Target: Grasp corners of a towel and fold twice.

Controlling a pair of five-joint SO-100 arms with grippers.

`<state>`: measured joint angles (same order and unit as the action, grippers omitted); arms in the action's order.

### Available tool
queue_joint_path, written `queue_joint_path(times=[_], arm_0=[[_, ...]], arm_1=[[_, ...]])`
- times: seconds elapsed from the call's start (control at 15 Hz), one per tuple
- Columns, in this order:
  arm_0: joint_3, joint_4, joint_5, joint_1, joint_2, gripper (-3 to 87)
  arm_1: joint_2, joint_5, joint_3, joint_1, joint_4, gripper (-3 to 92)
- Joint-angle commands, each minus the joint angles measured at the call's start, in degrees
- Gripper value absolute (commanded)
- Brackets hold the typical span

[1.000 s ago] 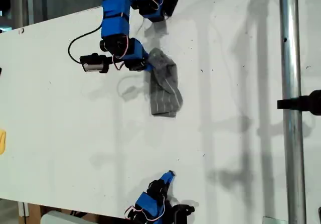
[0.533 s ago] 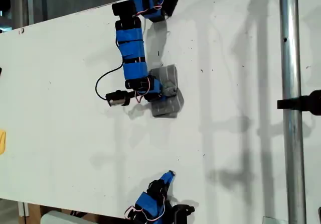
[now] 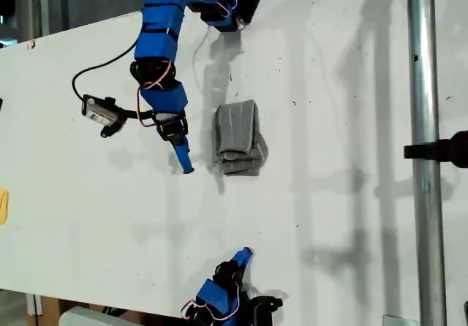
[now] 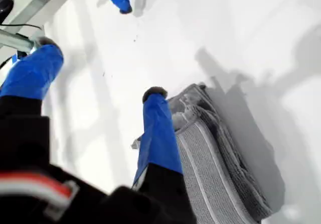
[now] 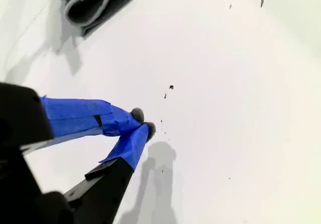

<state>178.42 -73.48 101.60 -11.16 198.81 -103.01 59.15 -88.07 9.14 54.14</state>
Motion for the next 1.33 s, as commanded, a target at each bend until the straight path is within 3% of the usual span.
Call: queue_joint_path(times=[0.0, 0.07, 0.13, 0.27, 0.33, 0.47, 0.53, 0.6, 0.67, 0.8, 1.27], arm_0=[[0.35, -0.44, -1.49, 2.29, 0.35, -2.4], [0.35, -0.44, -2.9, 2.9, 0.35, -2.4], [0.35, -0.44, -5.8, 3.43, 0.35, -2.4], [0.35, -0.44, -8.96, 4.31, 0.35, -2.4], [0.35, -0.44, -10.55, 4.66, 0.35, -2.4], [0.35, -0.44, -15.47, 5.54, 0.35, -2.4], [0.35, -0.44, -21.71, 5.54, 0.35, -2.4], [0.35, -0.44, -33.66, 5.54, 0.35, -2.4], [0.35, -0.35, -47.02, 5.45, 0.35, -2.6], [0.35, -0.35, -46.93, 5.19, 0.35, -2.6], [0.35, -0.35, -46.93, 5.27, 0.35, -2.6]], arm_1=[[-23.73, -0.35, -17.67, 3.25, -2.72, 21.8], [-37.97, 2.02, -29.79, 4.75, -2.81, 3.5], [-54.76, 5.98, -42.36, 6.06, -0.62, -0.3], [-85.87, 14.77, -60.91, 6.86, 10.72, -0.3], [-83.94, 17.31, -60.12, 5.54, 16.96, -0.3], [-85.87, 21.62, -66.53, 6.33, 20.3, -0.3], [-85.87, 29.36, -70.93, 8.96, 24.26, -0.3], [-85.52, 34.63, -75.85, 10.37, 26.19, 2.2], [-85.34, 31.73, -78.4, 9.23, 26.02, 2.2], [-85.17, 26.54, -77.26, 8.0, 27.07, 6.5], [-85.17, 26.54, -77.26, 6.33, 27.07, 6.5]])
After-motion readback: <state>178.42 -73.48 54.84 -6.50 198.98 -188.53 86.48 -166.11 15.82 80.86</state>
